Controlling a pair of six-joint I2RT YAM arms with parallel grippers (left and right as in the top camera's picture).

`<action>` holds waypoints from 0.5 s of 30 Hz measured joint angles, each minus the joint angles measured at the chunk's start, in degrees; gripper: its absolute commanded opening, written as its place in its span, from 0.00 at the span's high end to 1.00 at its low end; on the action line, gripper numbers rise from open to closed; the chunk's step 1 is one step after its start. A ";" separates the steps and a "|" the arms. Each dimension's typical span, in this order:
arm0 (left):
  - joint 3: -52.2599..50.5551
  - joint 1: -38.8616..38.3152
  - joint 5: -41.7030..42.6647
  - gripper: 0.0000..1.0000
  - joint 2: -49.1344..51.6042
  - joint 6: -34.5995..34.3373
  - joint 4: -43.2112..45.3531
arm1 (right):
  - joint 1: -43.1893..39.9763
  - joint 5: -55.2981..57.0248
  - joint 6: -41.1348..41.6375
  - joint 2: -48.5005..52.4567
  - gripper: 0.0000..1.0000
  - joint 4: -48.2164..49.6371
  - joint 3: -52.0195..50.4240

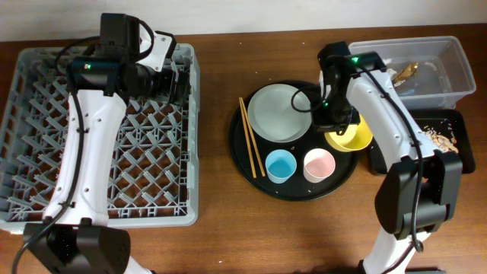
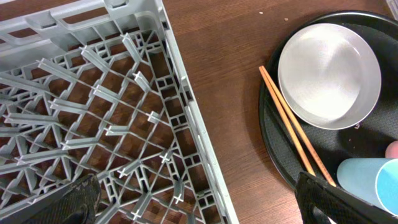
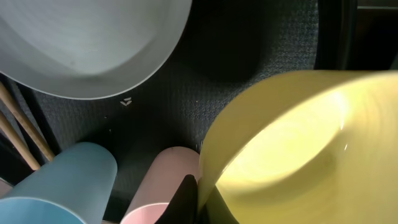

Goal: Sort waste into correct bins and load items into the dishwasher rack
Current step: 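Place the empty yellow bowl back on the round tray, right gripper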

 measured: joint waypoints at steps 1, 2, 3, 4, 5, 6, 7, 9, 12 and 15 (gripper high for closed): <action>0.00 0.00 0.00 0.01 0.00 0.00 -0.02 | 0.35 0.11 0.04 0.00 0.96 0.81 -0.13; 0.00 0.00 0.00 0.01 0.00 0.00 -0.04 | 0.74 0.11 0.07 0.00 0.96 1.79 -0.20; 0.00 0.00 -0.02 0.01 0.00 0.00 -0.04 | 1.09 0.11 0.07 -0.02 0.96 2.95 -0.70; 0.00 0.00 0.00 0.01 0.00 0.00 -0.09 | 1.31 0.09 0.11 -0.02 0.96 4.15 -1.49; 0.00 0.00 0.00 0.01 0.00 0.00 -0.09 | 1.38 0.11 0.11 -0.04 0.96 6.10 -2.80; 0.00 -0.02 0.00 0.01 0.00 -0.02 -0.09 | 1.40 0.13 0.15 -0.04 0.96 7.39 -3.82; 0.00 -0.02 0.00 0.01 0.00 0.00 -0.11 | 1.40 0.26 0.26 -0.04 0.95 8.90 -5.64; 0.00 -0.09 0.00 0.01 0.00 0.00 -0.11 | 1.40 0.31 0.61 -0.04 0.94 11.32 -8.35; 0.00 -0.09 0.00 0.01 0.00 0.00 -0.13 | 1.40 0.55 1.18 -0.07 0.86 14.56 -11.63; 0.00 -0.09 0.00 0.01 0.00 0.00 -0.26 | 1.40 0.42 1.38 -0.04 0.64 16.04 -13.29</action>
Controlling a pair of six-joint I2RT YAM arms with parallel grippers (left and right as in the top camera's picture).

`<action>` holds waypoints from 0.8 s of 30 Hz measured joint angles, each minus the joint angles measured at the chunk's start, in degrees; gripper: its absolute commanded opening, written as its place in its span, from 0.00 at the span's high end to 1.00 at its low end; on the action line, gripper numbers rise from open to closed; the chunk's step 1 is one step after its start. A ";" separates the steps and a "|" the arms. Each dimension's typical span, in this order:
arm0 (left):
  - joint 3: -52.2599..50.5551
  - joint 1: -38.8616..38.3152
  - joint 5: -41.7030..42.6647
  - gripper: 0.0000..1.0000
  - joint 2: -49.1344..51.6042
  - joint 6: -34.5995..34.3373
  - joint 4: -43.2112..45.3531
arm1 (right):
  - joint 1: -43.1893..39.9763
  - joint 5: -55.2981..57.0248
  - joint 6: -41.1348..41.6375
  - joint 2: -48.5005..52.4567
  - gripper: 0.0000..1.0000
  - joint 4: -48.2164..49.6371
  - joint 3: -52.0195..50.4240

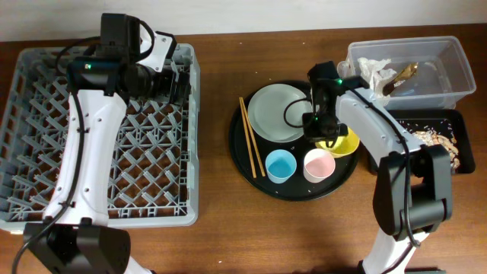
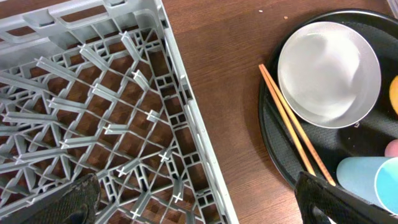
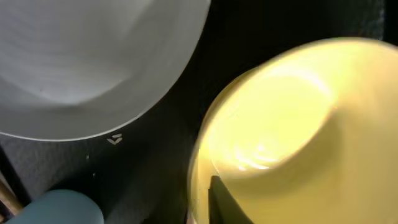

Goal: Sort waste into correct bins and load items into the dishwasher rack
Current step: 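Place the empty yellow bowl back on the round tray, right gripper, then grasp one wooden chopstick with the left gripper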

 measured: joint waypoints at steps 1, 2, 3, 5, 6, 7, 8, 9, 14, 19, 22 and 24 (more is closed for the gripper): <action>0.00 0.00 0.00 0.01 0.00 -0.02 0.00 | 0.00 -0.13 0.02 0.00 0.50 0.33 -0.09; 0.00 0.00 0.02 0.01 0.02 0.00 0.00 | 0.00 -0.20 -0.09 -0.02 0.36 0.59 -0.07; 0.00 0.00 0.22 0.01 0.00 0.00 0.00 | 0.00 -0.50 -0.20 -0.02 0.31 0.61 -0.09; 0.00 0.00 1.51 0.01 0.00 -0.02 0.00 | -0.02 -2.12 -0.28 -0.02 0.28 -0.50 0.22; 0.00 0.00 2.34 0.01 0.00 -0.02 0.04 | -0.02 -2.78 -0.59 0.00 0.27 -2.05 0.98; 0.00 0.00 3.26 0.01 0.00 -0.02 0.17 | -0.13 -3.65 -0.52 0.00 0.27 -4.57 3.02; 0.00 0.00 3.87 0.01 0.00 -0.02 0.17 | -0.20 -4.11 -0.52 0.00 0.23 -6.19 4.85; 0.00 0.00 4.76 0.01 0.00 -0.22 0.15 | -0.42 -4.61 -0.63 0.13 0.21 -9.64 9.16; -0.55 -1.42 7.76 0.01 0.02 -5.07 0.20 | -2.71 -4.94 -2.40 -0.37 0.07 -22.18 31.95; -2.97 -7.78 7.15 0.01 2.08 -12.90 0.22 | -6.21 -4.33 -2.86 -0.72 0.07 -25.88 38.38; -3.56 -12.11 3.21 0.01 6.40 -17.64 0.42 | -7.85 -4.02 -2.89 -0.66 0.07 -27.19 38.38; -3.91 -15.04 0.61 0.01 9.66 -20.26 1.20 | -8.11 -3.85 -2.86 -0.66 0.07 -27.43 38.36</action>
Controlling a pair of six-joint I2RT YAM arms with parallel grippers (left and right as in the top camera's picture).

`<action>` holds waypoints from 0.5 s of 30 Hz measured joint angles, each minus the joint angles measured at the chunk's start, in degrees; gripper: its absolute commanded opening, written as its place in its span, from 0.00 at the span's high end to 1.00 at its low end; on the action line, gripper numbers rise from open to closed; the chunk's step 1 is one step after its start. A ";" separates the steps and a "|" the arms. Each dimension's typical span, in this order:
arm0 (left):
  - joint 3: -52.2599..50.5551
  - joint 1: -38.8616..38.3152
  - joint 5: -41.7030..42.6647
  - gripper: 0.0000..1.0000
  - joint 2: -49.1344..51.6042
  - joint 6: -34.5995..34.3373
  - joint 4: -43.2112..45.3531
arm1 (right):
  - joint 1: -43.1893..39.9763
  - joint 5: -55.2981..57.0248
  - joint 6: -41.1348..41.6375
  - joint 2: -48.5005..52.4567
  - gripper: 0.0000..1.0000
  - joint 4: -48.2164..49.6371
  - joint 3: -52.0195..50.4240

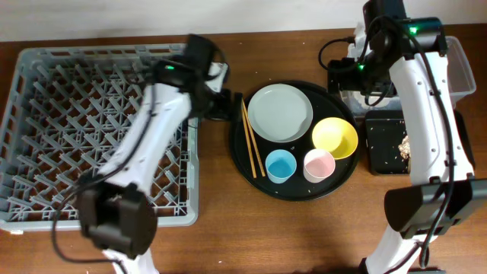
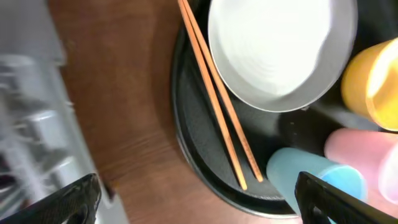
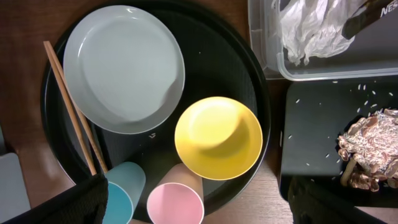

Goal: Sort waste into correct bins and load items into the dishwasher rack
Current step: 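Grasp one wooden chopstick with the left gripper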

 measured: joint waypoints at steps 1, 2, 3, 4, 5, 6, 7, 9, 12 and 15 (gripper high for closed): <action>-0.13 -2.03 -1.18 0.02 2.25 -1.22 0.50 | 0.00 0.02 0.00 0.00 0.07 -0.04 0.02; -0.24 -3.23 -1.79 0.02 3.21 -1.66 0.72 | 0.00 0.00 0.00 0.00 0.08 -0.13 0.02; -0.33 -4.17 -2.16 0.06 3.93 -2.12 0.76 | 0.00 0.02 -0.04 0.00 0.08 -0.20 0.02; -0.39 -4.87 -2.40 0.09 4.28 -2.73 0.98 | 0.00 0.02 0.00 0.00 0.08 -0.17 0.02; -0.42 -5.31 -2.60 0.11 4.46 -3.45 1.25 | 0.00 0.02 -0.02 0.00 0.08 -0.17 0.02; -0.42 -5.46 -2.84 0.18 4.46 -4.48 1.42 | 0.00 0.02 -0.02 0.00 0.08 -0.17 0.02; -0.42 -5.44 -3.02 0.20 4.46 -5.90 1.44 | 0.00 0.02 -0.04 0.00 0.08 -0.15 0.02; -0.42 -5.53 -3.78 0.26 4.57 -9.84 1.66 | 0.00 0.02 0.00 0.00 0.08 -0.13 0.02; -0.42 -7.08 -6.23 0.33 5.64 -14.58 1.75 | 0.00 0.02 0.00 0.00 0.08 -0.13 0.02; -0.42 -10.82 -8.33 0.48 9.49 -18.69 3.15 | 0.00 0.09 -0.04 0.00 0.08 -0.13 0.02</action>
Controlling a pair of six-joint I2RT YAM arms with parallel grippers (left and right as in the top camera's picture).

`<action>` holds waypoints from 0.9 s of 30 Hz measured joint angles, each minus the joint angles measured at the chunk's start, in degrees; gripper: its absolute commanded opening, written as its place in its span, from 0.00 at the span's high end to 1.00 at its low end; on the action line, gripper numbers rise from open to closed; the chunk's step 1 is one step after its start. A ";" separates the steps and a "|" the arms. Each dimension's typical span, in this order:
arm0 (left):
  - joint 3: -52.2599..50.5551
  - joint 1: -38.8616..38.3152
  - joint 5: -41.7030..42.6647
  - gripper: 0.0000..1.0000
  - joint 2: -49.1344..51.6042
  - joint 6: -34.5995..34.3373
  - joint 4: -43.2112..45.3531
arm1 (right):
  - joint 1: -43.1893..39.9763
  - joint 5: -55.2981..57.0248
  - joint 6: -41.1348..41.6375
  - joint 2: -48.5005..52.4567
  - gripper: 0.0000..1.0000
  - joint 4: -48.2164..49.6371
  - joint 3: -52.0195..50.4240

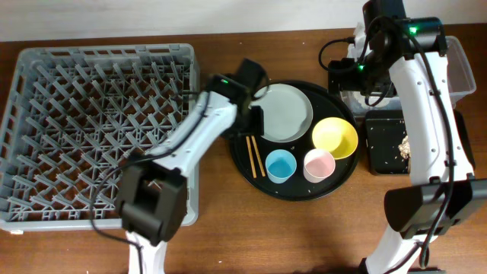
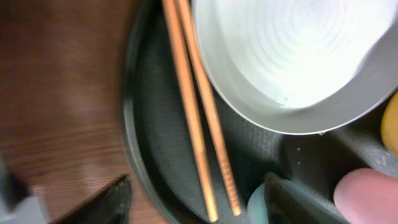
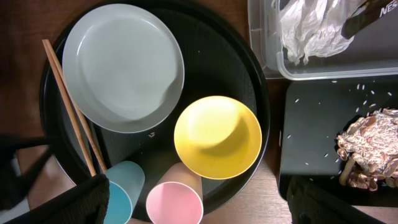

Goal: Sort waste into correct bins and load items into the dishwasher rack
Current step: 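Grasp one wooden chopstick with the left gripper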

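Note:
On the black tray (image 1: 293, 195) lie two wooden chopsticks (image 2: 193, 124), a grey plate (image 1: 285, 113), a yellow bowl (image 1: 335, 138), a blue cup (image 1: 280, 166) and a pink cup (image 1: 318, 164). My left gripper (image 2: 202, 205) is open low over the tray's left side. Its fingers (image 2: 106, 205) straddle the chopsticks' near ends without touching them. My right gripper (image 3: 193, 208) is open and empty, high above the tray's back right. The grey dishwasher rack (image 1: 99, 53) stands at the left.
A clear bin (image 1: 456, 68) with crumpled white plastic stands at the back right. In front of it a black bin (image 3: 323, 124) holds crumpled foil (image 3: 370, 146) and scattered rice grains. Bare wooden table lies between the rack and the tray.
My left gripper has moved from the tray's left rim farther over the tray and lower, and now straddles the chopsticks. The right arm and the dishes have not moved.
My right gripper first had the yellow bowl tilted at the tray's right edge, while the left gripper hung over the rack's back right corner. The bowl then stood on the tray. Then the right gripper was raised, open, and the left had come to the tray, now over the chopsticks.

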 measured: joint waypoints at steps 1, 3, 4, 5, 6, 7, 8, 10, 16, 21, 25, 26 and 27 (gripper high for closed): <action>0.00 -1.01 -0.15 0.50 1.33 -0.96 0.48 | 0.00 0.07 0.07 0.00 0.08 0.00 0.00; -0.04 -2.16 -0.33 0.51 2.99 -2.32 0.76 | 0.00 0.17 0.02 0.00 0.08 -0.02 0.00; -0.09 -2.51 -0.37 0.52 3.69 -2.84 0.79 | 0.00 0.17 0.04 0.00 0.08 -0.02 0.00; -0.09 -2.67 -0.52 0.54 4.13 -3.26 0.74 | 0.00 0.17 0.02 0.00 0.08 -0.02 0.00; -0.09 -2.80 -0.57 0.56 4.55 -3.56 0.74 | 0.00 0.17 0.02 0.00 0.08 -0.02 0.00; -0.09 -2.86 -0.74 0.56 4.87 -3.87 0.66 | 0.00 0.20 0.02 0.00 0.08 -0.02 0.00; -0.22 -2.91 -0.92 0.56 5.07 -4.13 0.68 | 0.00 0.17 0.02 0.00 0.08 -0.02 0.00; -1.09 -3.02 -0.94 0.56 5.09 -4.17 1.11 | 0.00 0.17 0.02 0.00 0.08 -0.07 0.00; -6.38 -3.21 -0.96 0.55 5.16 -6.08 7.87 | 0.00 0.20 0.02 0.00 0.08 -0.09 0.00; -8.94 -3.37 -1.90 0.90 4.98 -6.62 12.90 | 0.00 0.35 0.02 0.00 0.08 -0.48 0.00; -9.29 -3.39 -2.40 1.00 4.87 -7.19 13.60 | 0.00 0.37 0.00 0.00 0.08 -0.59 0.00; -9.29 -3.43 -2.38 1.00 4.85 -7.13 13.64 | 0.00 0.35 -0.09 0.00 0.08 -0.72 0.00; -9.29 -3.43 -2.21 0.99 4.83 -7.13 13.70 | 0.00 0.35 -0.22 0.00 0.08 -0.81 0.00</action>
